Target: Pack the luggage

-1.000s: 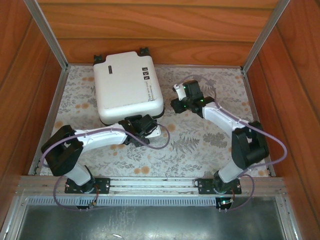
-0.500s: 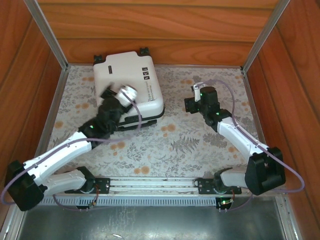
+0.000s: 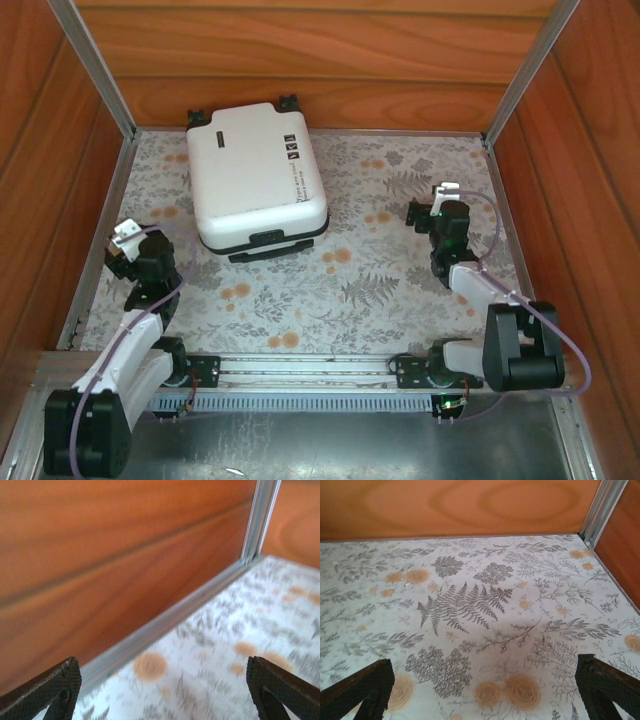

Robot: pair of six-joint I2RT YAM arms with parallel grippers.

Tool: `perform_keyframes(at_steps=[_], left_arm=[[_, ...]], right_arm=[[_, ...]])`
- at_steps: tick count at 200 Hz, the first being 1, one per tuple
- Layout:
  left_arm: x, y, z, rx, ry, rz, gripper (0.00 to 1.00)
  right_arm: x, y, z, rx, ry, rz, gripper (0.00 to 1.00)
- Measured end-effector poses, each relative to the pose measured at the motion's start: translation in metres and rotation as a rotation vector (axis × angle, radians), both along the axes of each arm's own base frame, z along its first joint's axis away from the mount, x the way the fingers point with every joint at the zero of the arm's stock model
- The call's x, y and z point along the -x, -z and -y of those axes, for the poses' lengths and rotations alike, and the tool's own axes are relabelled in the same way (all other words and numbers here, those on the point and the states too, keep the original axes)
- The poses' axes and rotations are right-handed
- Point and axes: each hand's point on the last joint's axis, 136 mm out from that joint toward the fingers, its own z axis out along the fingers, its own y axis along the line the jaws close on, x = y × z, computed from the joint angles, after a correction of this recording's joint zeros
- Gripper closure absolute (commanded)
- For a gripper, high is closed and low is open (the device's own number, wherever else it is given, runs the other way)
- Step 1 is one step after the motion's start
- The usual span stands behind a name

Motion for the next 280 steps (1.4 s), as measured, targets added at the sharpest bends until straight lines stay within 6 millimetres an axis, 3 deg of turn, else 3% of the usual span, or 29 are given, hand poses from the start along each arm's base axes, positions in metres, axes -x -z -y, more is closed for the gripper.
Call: perform_keyframes(at_steps=[16, 32, 62, 122, 176, 182, 190, 240, 280], left_arm=[[0.003, 0.033, 0.000, 0.012, 0.018, -0.071, 0.09], [0.001, 0.050, 0.001, 0.034, 0.050, -0.108, 0.09], [-0.024, 0.053, 0.010, 0.081, 0.142, -0.088, 0.08], [-0.104, 0.068, 0.033, 0.084, 0.307, -0.142, 0.15], [-0.120, 0.069, 0.058, 0.032, 0.436, -0.131, 0.13], [-0.121, 0.074, 0.059, 0.031, 0.443, -0.144, 0.01], [-0.121, 0.079, 0.059, 0.035, 0.448, -0.159, 0.00], [-0.122, 0.078, 0.058, 0.028, 0.453, -0.165, 0.00], [-0.122, 0.078, 0.058, 0.028, 0.454, -0.165, 0.00]], right_arm=[[-0.003, 0.009, -0.002, -0.009, -0.035, -0.024, 0.01], [-0.006, 0.014, -0.011, -0.007, -0.095, -0.038, 0.01], [-0.011, 0.011, -0.020, 0.006, -0.153, -0.032, 0.01], [-0.013, 0.016, -0.028, 0.018, -0.205, -0.056, 0.01], [0.003, 0.072, -0.026, -0.003, -0.229, -0.076, 0.01], [0.007, 0.083, -0.025, -0.008, -0.226, -0.106, 0.01], [0.010, 0.091, -0.023, -0.015, -0.225, -0.137, 0.01], [-0.011, 0.066, -0.008, -0.024, -0.124, -0.064, 0.01], [-0.012, 0.066, -0.002, -0.028, -0.081, -0.069, 0.01]])
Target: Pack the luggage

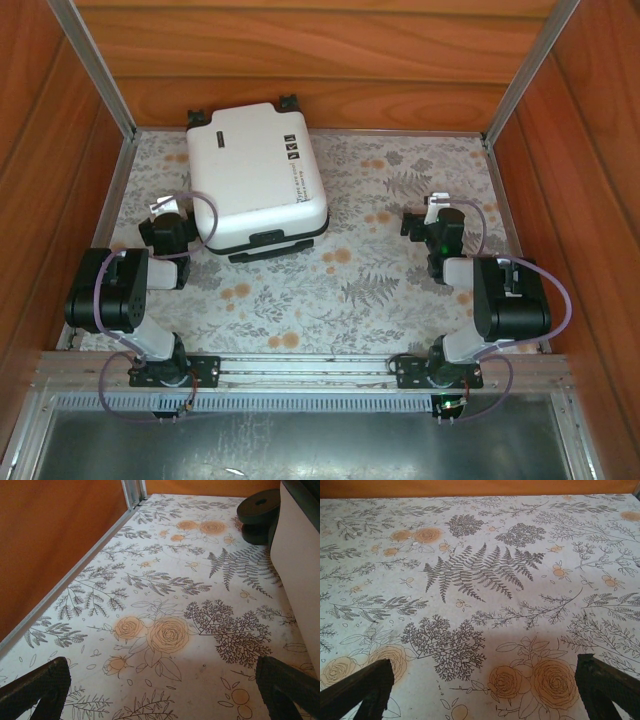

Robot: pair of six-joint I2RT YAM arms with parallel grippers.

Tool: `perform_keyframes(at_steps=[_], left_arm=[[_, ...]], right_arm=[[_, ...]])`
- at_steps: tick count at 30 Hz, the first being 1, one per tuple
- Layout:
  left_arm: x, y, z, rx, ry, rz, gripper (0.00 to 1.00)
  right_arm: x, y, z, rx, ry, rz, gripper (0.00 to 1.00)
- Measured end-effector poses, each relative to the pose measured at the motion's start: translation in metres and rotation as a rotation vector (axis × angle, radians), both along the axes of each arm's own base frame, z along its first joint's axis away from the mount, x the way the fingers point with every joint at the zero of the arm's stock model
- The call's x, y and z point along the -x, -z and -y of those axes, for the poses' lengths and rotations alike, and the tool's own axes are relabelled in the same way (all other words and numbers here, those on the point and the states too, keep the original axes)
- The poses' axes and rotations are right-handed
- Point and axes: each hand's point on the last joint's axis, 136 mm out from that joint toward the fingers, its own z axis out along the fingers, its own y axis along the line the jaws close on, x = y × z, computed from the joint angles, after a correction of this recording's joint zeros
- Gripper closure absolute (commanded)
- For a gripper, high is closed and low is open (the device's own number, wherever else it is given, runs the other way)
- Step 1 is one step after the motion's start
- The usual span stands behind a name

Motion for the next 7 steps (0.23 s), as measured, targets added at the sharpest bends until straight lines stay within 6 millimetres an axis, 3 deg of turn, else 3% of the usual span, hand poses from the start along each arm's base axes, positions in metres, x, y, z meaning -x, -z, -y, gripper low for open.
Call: perform_keyframes(at_steps=[7], left_arm=[[0.0000, 0.0000, 0.0001, 0.000, 0.000, 0.000, 0.00]], right_arm=[[0.0009, 0.0024, 0.0009, 0.001, 0.007, -0.012, 0.01]])
